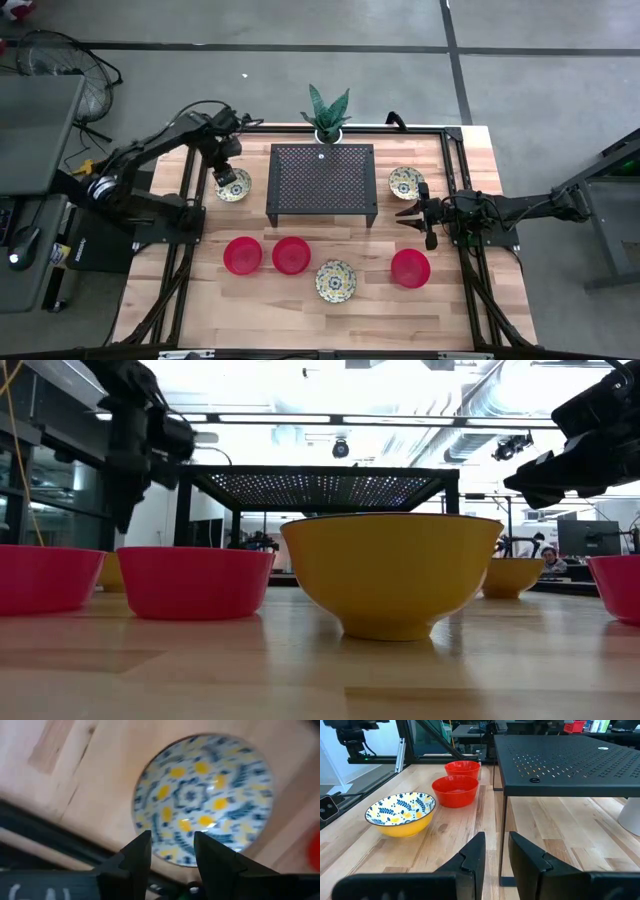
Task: Pick & Place Mini bowls
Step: Put the top left yellow bowl on the shelf
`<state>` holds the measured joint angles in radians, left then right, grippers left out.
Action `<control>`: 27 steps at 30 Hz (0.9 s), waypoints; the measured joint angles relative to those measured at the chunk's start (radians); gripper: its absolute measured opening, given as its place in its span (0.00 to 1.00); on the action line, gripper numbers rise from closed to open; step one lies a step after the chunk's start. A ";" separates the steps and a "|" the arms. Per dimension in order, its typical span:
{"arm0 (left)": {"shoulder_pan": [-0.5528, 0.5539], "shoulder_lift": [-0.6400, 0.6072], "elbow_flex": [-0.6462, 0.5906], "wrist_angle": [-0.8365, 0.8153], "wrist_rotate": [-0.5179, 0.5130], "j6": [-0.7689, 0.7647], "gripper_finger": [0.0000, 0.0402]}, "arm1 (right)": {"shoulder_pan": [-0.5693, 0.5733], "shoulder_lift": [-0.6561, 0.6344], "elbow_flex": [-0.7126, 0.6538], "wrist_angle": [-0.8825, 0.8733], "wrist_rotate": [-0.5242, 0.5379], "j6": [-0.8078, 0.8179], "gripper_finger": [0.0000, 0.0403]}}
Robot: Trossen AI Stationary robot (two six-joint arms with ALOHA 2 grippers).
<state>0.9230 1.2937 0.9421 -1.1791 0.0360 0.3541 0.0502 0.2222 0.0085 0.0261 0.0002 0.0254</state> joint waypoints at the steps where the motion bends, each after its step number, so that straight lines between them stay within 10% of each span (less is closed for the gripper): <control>1: 0.000 0.017 0.000 0.002 -0.027 0.000 0.36 | 0.000 0.000 0.000 0.000 0.000 0.000 0.18; 27: 0.000 0.180 -0.001 0.120 -0.105 -0.019 0.36 | 0.000 0.000 0.000 0.000 0.000 0.000 0.18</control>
<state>0.9230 1.4735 0.9413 -1.0590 -0.0689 0.3347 0.0505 0.2226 0.0086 0.0261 0.0002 0.0254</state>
